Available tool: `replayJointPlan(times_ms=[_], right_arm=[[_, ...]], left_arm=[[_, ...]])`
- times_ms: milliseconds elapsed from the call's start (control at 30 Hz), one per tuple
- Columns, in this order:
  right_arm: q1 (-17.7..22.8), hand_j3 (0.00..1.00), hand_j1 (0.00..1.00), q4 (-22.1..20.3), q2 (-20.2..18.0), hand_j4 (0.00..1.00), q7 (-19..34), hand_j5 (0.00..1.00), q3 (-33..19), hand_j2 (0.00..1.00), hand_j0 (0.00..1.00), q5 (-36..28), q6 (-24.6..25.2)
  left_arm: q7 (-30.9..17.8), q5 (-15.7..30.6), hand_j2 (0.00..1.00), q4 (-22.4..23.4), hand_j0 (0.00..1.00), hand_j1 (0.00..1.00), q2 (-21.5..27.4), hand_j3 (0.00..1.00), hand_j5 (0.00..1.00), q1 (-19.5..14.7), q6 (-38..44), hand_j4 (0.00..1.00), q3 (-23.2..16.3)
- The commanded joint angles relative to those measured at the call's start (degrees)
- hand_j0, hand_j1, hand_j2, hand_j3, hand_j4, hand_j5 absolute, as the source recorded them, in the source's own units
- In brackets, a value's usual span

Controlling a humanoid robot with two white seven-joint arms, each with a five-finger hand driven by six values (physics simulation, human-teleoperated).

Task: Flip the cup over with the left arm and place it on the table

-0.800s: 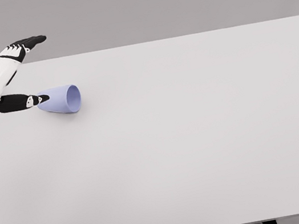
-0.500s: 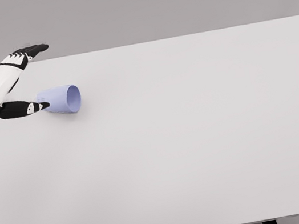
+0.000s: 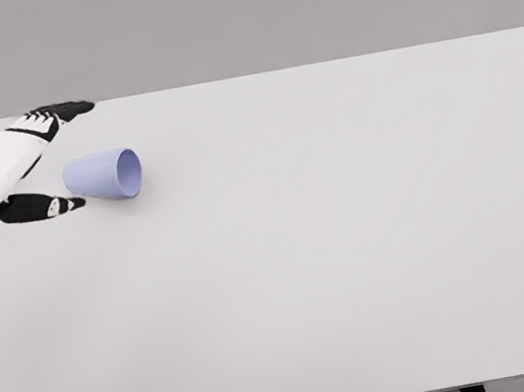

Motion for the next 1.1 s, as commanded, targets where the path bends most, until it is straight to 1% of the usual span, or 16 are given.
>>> replayJointPlan(times_ms=[0,67,167,267,300,333,400,433,500,567,667,767,867,933,967,1067], right_arm=[[0.0,1.0,1.0,0.0,0.0,1.0,0.0,1.0,0.0,1.0,1.0,0.0,0.0],[0.0,1.0,1.0,0.0,0.0,1.0,0.0,1.0,0.0,1.0,1.0,0.0,0.0],[0.0,1.0,1.0,0.0,0.0,1.0,0.0,1.0,0.0,1.0,1.0,0.0,0.0],[0.0,1.0,1.0,0.0,0.0,1.0,0.0,1.0,0.0,1.0,1.0,0.0,0.0],[0.0,1.0,1.0,0.0,0.0,1.0,0.0,1.0,0.0,1.0,1.0,0.0,0.0],[0.0,1.0,1.0,0.0,0.0,1.0,0.0,1.0,0.0,1.0,1.0,0.0,0.0],[0.0,1.0,1.0,-0.1,0.0,1.0,0.0,1.0,0.0,1.0,1.0,0.0,0.1],[0.0,1.0,1.0,0.0,0.0,1.0,0.0,1.0,0.0,1.0,1.0,0.0,0.0],[0.0,1.0,1.0,0.0,0.0,1.0,0.0,1.0,0.0,1.0,1.0,0.0,0.0],[0.0,1.0,1.0,-0.1,0.0,1.0,0.0,1.0,0.0,1.0,1.0,0.0,0.0],[0.0,1.0,1.0,-0.1,0.0,1.0,0.0,1.0,0.0,1.0,1.0,0.0,0.0],[0.0,1.0,1.0,0.0,0.0,1.0,0.0,1.0,0.0,1.0,1.0,0.0,0.1],[0.0,1.0,1.0,0.0,0.0,1.0,0.0,1.0,0.0,1.0,1.0,0.0,0.0],[0.0,1.0,1.0,-0.1,0.0,1.0,0.0,1.0,0.0,1.0,1.0,0.0,0.0],[0.0,1.0,1.0,0.0,0.0,1.0,0.0,1.0,0.0,1.0,1.0,0.0,0.0],[0.0,1.0,1.0,0.0,0.0,1.0,0.0,1.0,0.0,1.0,1.0,0.0,0.1]], left_arm=[[0.0,0.0,1.0,0.0,1.0,1.0,0.3,1.0,1.0,0.0,0.0,1.0,-0.9],[-0.2,0.0,1.0,0.1,1.0,1.0,0.3,1.0,1.0,-0.1,0.1,1.0,-1.2],[-4.5,-0.3,1.0,0.5,1.0,1.0,0.2,1.0,1.0,-0.1,0.1,1.0,-1.1],[-5.4,-0.3,1.0,1.3,1.0,1.0,0.3,1.0,1.0,-0.6,0.2,1.0,-1.2],[-7.3,-0.3,1.0,1.8,1.0,1.0,0.3,1.0,1.0,-1.0,0.2,1.0,-1.4],[-10.1,-0.3,1.0,3.1,1.0,1.0,0.3,1.0,1.0,-2.3,0.2,1.0,-2.3],[-12.1,-0.3,1.0,5.0,1.0,1.0,0.6,1.0,1.0,-4.9,0.1,1.0,-4.9],[-12.2,-0.3,1.0,5.7,1.0,1.0,0.7,1.0,1.0,-5.8,0.1,1.0,-6.0],[-12.2,-0.3,1.0,7.9,1.0,1.0,0.6,1.0,1.0,-9.1,0.0,1.0,-9.4],[-12.3,-0.3,1.0,9.8,1.0,1.0,0.2,1.0,1.0,-11.3,0.0,1.0,-11.6],[-12.3,-0.2,1.0,10.7,1.0,1.0,-0.2,1.0,1.0,-12.3,0.0,1.0,-12.3],[-13.5,0.1,1.0,12.7,1.0,1.0,-0.7,1.0,1.0,-14.7,0.2,1.0,-14.1],[-13.5,0.4,1.0,13.8,1.0,1.0,-2.0,1.0,1.0,-15.2,0.8,1.0,-14.1],[-13.5,2.4,1.0,14.8,1.0,1.0,-2.0,1.0,1.0,-15.6,0.8,1.0,-14.1],[-13.5,2.5,1.0,15.2,1.0,1.0,-2.0,1.0,1.0,-16.0,0.8,1.0,-14.1],[-13.6,2.9,1.0,18.1,1.0,1.0,-4.0,1.0,1.0,-17.4,1.8,1.0,-14.1]])
